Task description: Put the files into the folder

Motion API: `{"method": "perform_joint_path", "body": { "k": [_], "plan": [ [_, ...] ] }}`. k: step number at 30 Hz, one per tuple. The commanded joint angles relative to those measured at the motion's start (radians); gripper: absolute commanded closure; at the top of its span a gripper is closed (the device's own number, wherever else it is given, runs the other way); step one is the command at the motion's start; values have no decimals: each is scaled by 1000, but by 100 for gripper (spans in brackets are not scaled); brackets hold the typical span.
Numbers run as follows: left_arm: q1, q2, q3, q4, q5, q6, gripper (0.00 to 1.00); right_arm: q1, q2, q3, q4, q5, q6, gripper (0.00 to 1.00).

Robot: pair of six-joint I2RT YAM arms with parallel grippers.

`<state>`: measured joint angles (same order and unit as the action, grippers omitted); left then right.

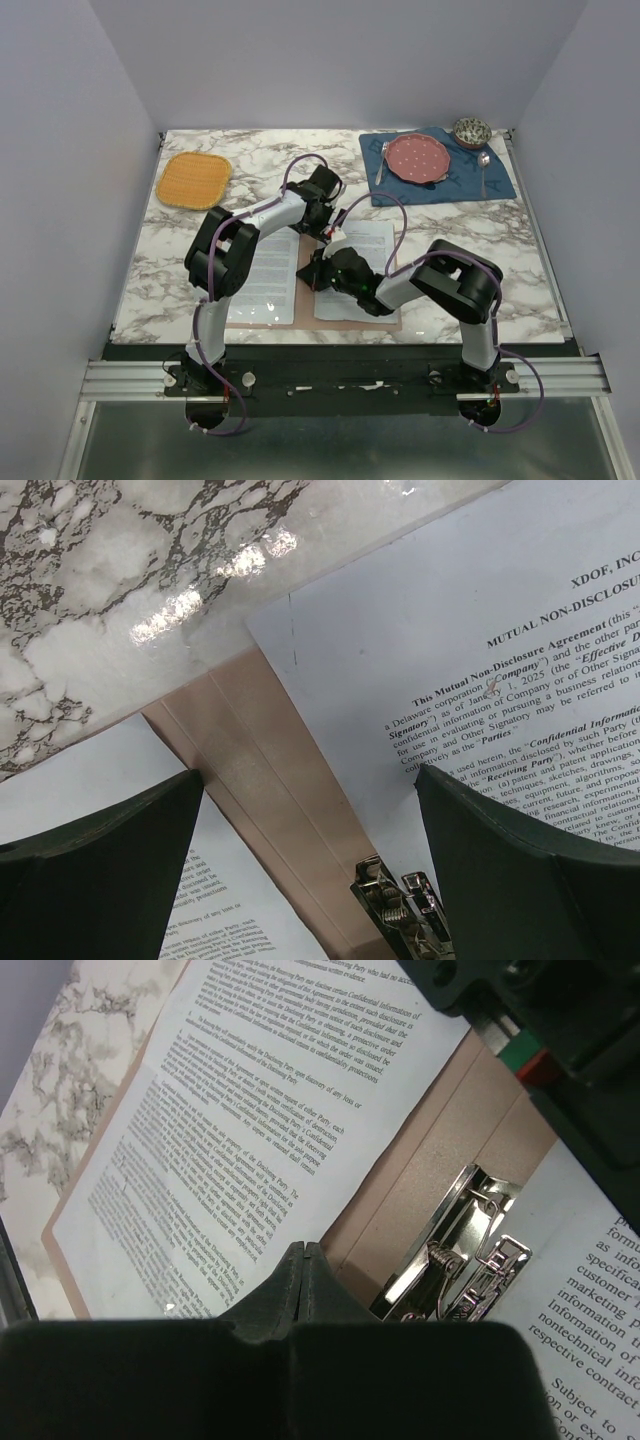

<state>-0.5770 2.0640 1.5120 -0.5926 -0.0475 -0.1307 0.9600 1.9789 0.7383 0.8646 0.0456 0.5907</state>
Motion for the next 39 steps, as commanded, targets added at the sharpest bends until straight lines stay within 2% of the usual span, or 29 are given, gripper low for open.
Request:
{"method": "perform_joint_path", "body": {
  "k": [1, 18, 31, 39],
  "plan": [
    [34, 73, -21, -24, -98, 42, 1, -6, 106, -106, -349, 83, -23, 99],
    [35, 62, -53, -16, -118, 72, 1, -4, 136, -175, -254, 76, 57, 99],
    [35, 70, -53, -12, -138, 82, 1, 28, 94, -195, -295, 131, 60, 99],
    [35, 70, -55, -7, -141, 88, 1, 57, 90, -163, -401, 189, 87, 99]
  ]
}}
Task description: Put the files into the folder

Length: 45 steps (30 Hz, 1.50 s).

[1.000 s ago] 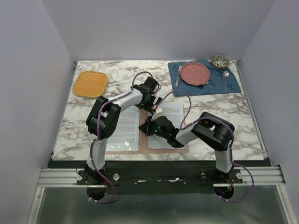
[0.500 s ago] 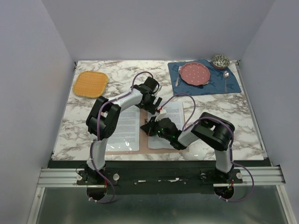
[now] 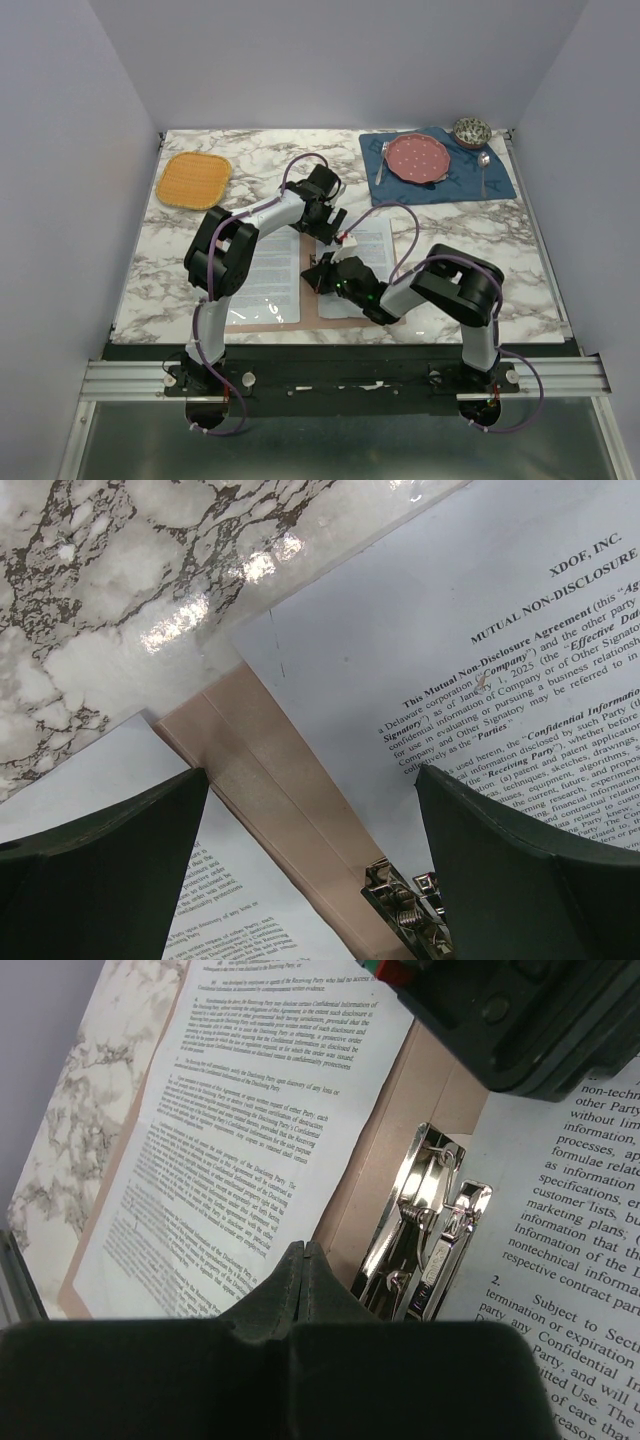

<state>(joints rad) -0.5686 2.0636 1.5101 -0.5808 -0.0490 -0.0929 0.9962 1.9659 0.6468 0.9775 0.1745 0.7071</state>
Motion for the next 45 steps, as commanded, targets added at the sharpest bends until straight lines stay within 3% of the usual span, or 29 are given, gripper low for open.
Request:
{"method": "perform_joint_path", "body": {
  "k": [1, 15, 45],
  "plan": [
    [27, 70, -54, -17, -141, 51, 1, 22, 102, -67, -526, 66, -24, 99],
    [29, 53, -83, 2, -146, 67, 1, 24, 85, -6, -686, 140, -20, 99],
    [32, 58, -93, 9, -167, 81, 2, 22, 133, 51, -841, 181, 51, 99]
  ]
}}
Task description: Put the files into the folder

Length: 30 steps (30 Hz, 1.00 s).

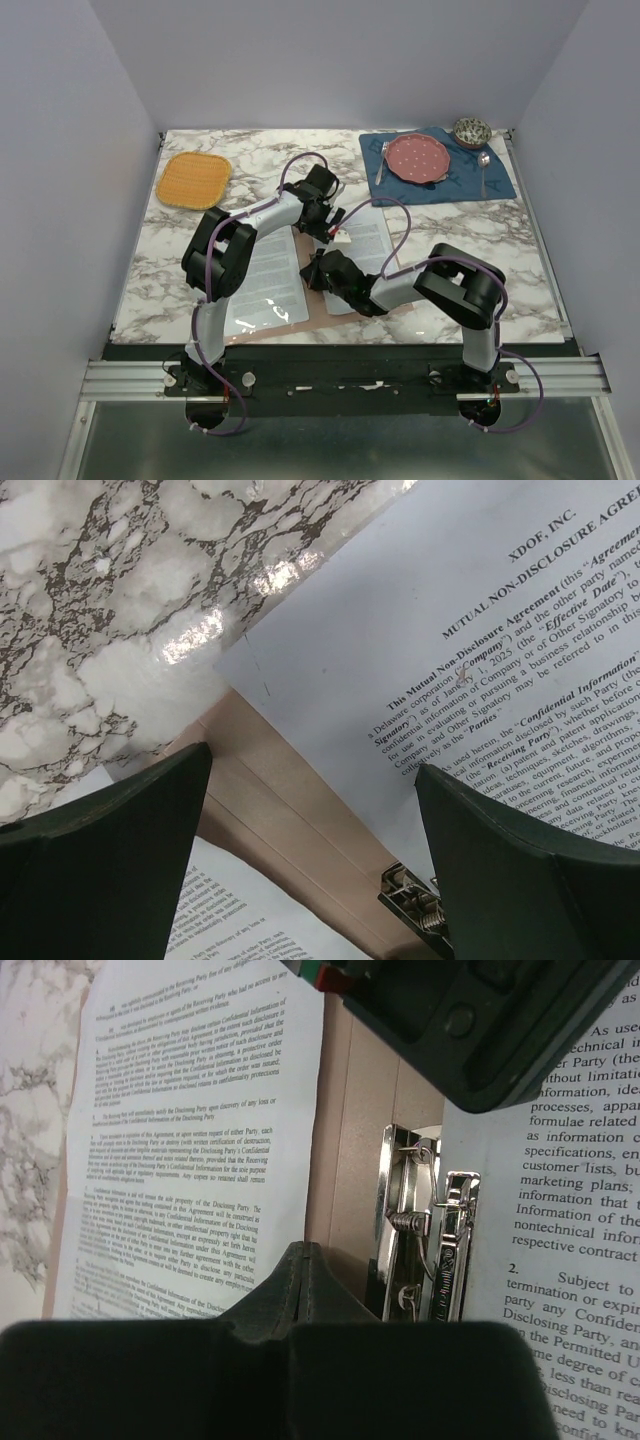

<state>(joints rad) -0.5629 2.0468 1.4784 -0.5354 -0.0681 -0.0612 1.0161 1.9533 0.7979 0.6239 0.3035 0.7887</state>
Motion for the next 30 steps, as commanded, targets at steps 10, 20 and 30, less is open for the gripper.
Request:
{"method": "perform_joint_path", "body": {
  "k": [10, 20, 30],
  "plan": [
    [26, 87, -49, -38, -150, 52, 3, -23, 134, -178, -310, -33, -13, 99],
    [26, 78, -43, -44, -159, 57, 3, -152, 183, -266, 11, -340, -22, 99],
    [26, 62, -44, -43, -150, 57, 5, -180, 194, -221, 66, -484, -45, 99]
  ]
}}
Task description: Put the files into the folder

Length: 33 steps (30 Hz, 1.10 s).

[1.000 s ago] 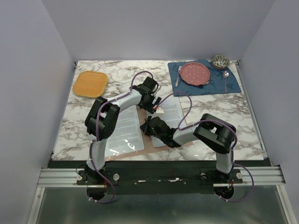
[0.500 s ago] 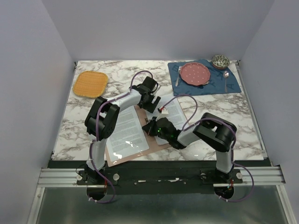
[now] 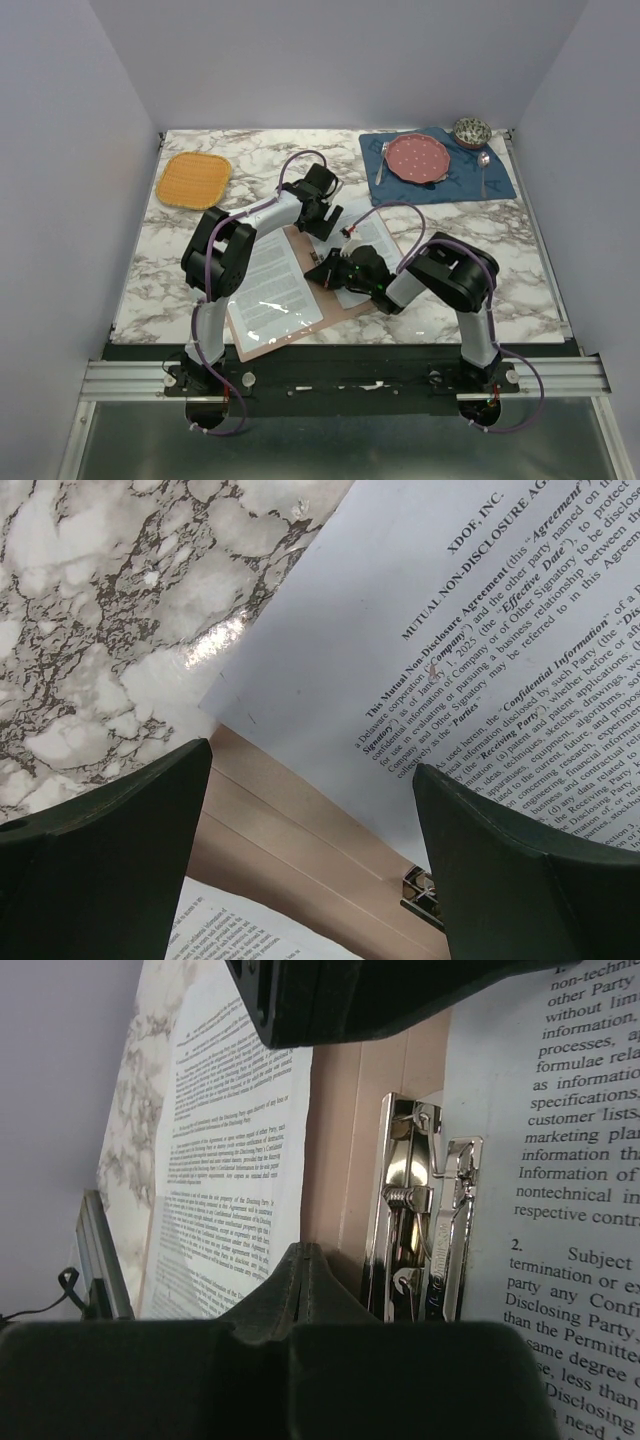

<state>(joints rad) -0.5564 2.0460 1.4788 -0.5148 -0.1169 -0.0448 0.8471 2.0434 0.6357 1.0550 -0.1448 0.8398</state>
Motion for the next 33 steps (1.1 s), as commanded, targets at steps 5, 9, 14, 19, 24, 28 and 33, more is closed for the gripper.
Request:
{"method": "perform_joint_path", "body": {
  "k": [5, 9, 14, 19, 24, 28, 33],
  "plan": [
    [19, 57, -5, -86, -67, 40, 6, -22, 37, -31, -365, -64, -131, 99],
    [19, 43, 26, -105, -49, 60, 7, -22, -35, 28, -427, -52, -169, 99],
    [19, 19, 28, -111, -49, 60, 7, -28, -124, 97, -515, -36, -220, 99],
    [19, -3, 9, -108, -40, 66, 7, -28, -221, 148, -558, -38, -255, 99],
    [19, -20, 29, -122, -26, 74, 7, -26, -313, 251, -674, -6, -303, 99],
    [19, -33, 75, -151, -3, 69, 5, -28, -345, 292, -776, 57, -369, 97],
    [21, -67, 130, -169, 22, 62, 2, -28, -391, 266, -848, 171, -424, 84]
  ]
}}
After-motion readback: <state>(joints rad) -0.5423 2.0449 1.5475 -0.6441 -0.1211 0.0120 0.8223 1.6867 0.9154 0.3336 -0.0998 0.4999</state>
